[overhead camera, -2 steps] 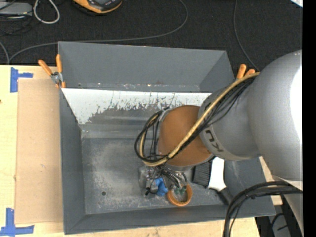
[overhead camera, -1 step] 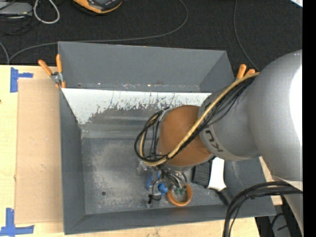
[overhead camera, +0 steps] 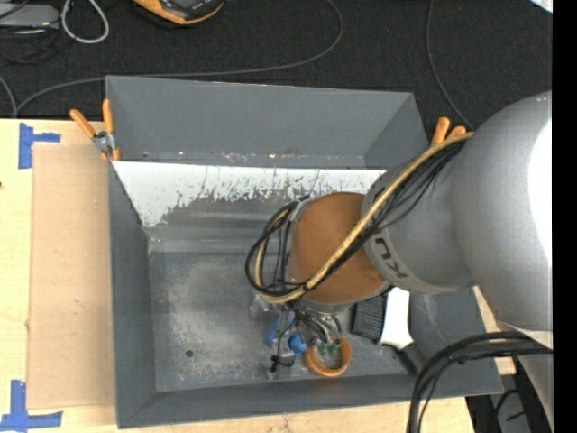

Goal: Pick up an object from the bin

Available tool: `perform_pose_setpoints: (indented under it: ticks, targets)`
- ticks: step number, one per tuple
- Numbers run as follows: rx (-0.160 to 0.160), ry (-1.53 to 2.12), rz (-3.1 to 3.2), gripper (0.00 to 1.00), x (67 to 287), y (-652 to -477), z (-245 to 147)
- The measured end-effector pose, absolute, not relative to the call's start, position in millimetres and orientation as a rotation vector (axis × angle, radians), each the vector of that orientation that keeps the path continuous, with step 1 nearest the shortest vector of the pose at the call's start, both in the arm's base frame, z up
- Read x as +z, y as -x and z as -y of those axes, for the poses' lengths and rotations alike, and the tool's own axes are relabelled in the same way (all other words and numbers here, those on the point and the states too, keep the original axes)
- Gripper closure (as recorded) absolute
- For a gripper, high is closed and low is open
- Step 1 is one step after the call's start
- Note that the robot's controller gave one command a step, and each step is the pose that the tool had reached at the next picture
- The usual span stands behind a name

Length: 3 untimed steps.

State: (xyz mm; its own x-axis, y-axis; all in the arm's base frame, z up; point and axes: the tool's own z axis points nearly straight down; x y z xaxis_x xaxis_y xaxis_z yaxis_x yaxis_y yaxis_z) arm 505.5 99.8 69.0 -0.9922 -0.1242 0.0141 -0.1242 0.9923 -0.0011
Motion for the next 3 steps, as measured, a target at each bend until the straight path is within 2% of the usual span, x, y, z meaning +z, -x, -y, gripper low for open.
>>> perform_pose_setpoints:
  ticks: [1, 3]
  targets:
    - [0.008, -0.160, 3.121, 0.00, 69.1, -520.9, -12.1]
    - [0.003, -0.156, 3.118, 0.00, 69.0, -517.1, -14.8]
